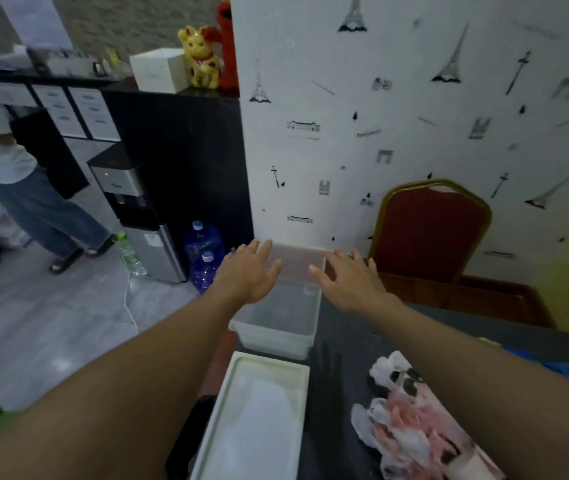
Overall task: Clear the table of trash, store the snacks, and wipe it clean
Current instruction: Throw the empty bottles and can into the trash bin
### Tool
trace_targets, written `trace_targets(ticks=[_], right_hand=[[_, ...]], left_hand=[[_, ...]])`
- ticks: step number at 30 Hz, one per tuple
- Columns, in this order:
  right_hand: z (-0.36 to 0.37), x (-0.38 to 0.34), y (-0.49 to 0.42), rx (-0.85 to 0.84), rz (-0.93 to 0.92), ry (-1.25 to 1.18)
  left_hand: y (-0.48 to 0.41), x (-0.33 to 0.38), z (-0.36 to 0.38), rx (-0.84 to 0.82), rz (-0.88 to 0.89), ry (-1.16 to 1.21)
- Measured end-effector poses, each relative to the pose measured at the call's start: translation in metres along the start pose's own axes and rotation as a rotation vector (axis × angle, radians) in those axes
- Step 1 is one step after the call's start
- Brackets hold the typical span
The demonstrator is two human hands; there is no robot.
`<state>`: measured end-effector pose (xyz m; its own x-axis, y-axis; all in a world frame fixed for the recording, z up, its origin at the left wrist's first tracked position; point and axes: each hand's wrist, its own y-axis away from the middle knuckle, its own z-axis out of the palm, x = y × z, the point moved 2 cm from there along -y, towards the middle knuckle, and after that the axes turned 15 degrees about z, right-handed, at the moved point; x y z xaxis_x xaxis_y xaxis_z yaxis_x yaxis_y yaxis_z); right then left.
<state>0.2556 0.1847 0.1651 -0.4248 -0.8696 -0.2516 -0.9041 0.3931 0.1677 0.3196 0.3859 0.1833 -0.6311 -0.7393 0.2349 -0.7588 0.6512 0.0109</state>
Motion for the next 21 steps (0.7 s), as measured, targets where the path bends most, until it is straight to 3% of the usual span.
trace_targets(ticks=[11, 21], right_hand=[[-0.019, 0.118, 0.026, 0.012, 0.175, -0.073], [-0.02, 0.203, 0.084, 0.098, 0.445, -0.158]], left_hand=[[-0.042, 0.111, 0.035, -0.011, 0.165, 0.037], [-0.06, 0.189, 0.071, -0.129, 0.403, 0.064]])
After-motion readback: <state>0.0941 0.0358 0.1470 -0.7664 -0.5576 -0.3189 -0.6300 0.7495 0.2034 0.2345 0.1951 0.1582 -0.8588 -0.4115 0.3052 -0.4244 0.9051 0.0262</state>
